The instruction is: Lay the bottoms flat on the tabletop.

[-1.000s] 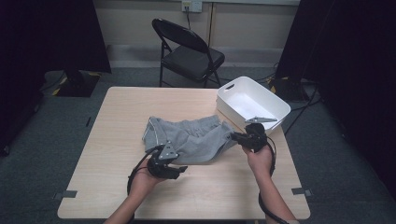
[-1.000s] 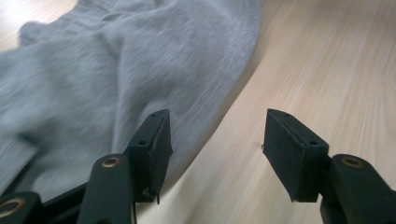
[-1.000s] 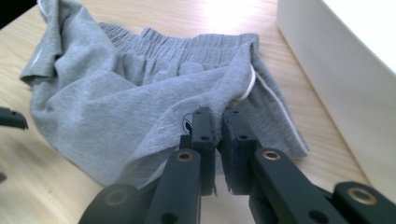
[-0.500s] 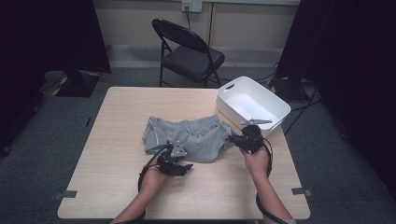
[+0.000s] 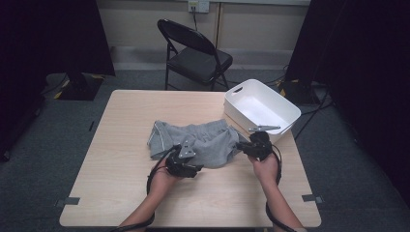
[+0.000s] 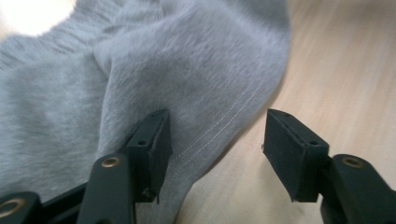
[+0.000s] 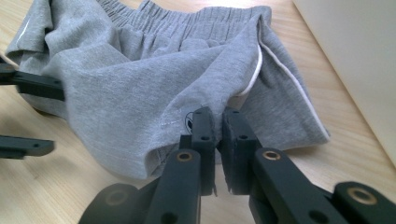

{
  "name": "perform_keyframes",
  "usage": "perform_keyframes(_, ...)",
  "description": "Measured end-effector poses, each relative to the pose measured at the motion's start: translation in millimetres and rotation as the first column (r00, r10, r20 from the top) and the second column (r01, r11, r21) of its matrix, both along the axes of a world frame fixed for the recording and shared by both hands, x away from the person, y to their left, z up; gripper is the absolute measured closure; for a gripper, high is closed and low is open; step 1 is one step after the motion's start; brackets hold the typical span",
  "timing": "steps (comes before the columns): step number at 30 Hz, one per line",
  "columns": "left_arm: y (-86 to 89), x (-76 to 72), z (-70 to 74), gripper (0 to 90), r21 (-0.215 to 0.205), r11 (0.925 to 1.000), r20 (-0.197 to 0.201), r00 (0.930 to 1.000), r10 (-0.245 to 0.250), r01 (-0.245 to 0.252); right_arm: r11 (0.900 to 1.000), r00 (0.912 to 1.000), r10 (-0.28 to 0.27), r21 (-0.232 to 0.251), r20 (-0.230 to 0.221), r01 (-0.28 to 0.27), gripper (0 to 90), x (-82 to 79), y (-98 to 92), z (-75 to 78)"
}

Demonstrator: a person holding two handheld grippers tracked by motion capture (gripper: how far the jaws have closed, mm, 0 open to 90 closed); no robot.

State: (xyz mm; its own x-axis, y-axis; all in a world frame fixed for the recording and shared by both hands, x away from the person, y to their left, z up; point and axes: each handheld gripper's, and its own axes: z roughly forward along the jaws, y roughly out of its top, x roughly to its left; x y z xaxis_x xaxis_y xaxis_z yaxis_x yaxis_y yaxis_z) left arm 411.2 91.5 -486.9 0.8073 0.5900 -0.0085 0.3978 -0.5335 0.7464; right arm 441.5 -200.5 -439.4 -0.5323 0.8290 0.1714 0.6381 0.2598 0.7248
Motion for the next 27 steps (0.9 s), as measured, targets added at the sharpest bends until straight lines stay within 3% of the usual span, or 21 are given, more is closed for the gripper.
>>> perform_keyframes(1,-0.3,2.0,-2.9,39.9,0.0,0.9999,-0.033,0.9993,0.016,-0.016,1.0,1.0,0.001,0.002,0.002,-0.001,84.3,-0.3,0.7,-0.5)
perform_keyframes(7,2.4,5.4,-7.5,49.3,0.001,0.9997,-0.03,0.9992,0.025,-0.025,1.0,0.9999,0.012,0.001,-0.01,-0.012,84.3,-1.7,4.6,-6.4)
perform_keyframes(12,6.7,5.9,-9.3,66.1,-0.011,0.9986,-0.017,0.9985,0.052,-0.052,1.0,0.9999,0.008,-0.003,-0.009,-0.008,84.3,-3.3,2.8,-10.1)
perform_keyframes(14,7.3,5.1,-8.4,74.6,0.005,0.9978,-0.012,0.9978,0.066,-0.066,1.0,0.9999,0.003,-0.002,-0.013,-0.003,84.3,-4.3,0.7,-11.2)
perform_keyframes(17,8.2,4.4,-7.2,83.4,0.004,0.997,-0.036,0.9963,0.078,-0.078,1.0,0.9999,-0.01,0.012,-0.012,0.01,84.3,-5.3,-3.8,-11.0)
perform_keyframes(20,6.7,3.6,-5.2,86.0,0.014,0.9953,-0.055,0.9938,0.097,-0.096,1.0,0.9998,-0.019,0.016,-0.007,0.019,84.4,-6.7,-7.7,-9.5)
perform_keyframes(22,4.8,4.0,-1.3,86.7,0.015,0.9922,-0.118,0.9852,0.124,-0.123,1.0,0.9997,-0.022,0.015,-0.007,0.022,84.4,-7.7,-8.9,-8.5)
perform_keyframes(24,7.2,3.0,2.9,87.0,-0.016,0.99,-0.184,0.9736,0.135,-0.14,1.0,0.9997,-0.024,0.02,-0.002,0.024,84.4,-9.4,-10.5,-6.6)
perform_keyframes(27,13.5,-3.3,12.1,87.0,-0.033,0.9927,-0.182,0.9775,0.108,-0.116,1.0,0.9998,-0.022,0.019,0.006,0.021,84.4,-12.6,-14.3,-2.6)
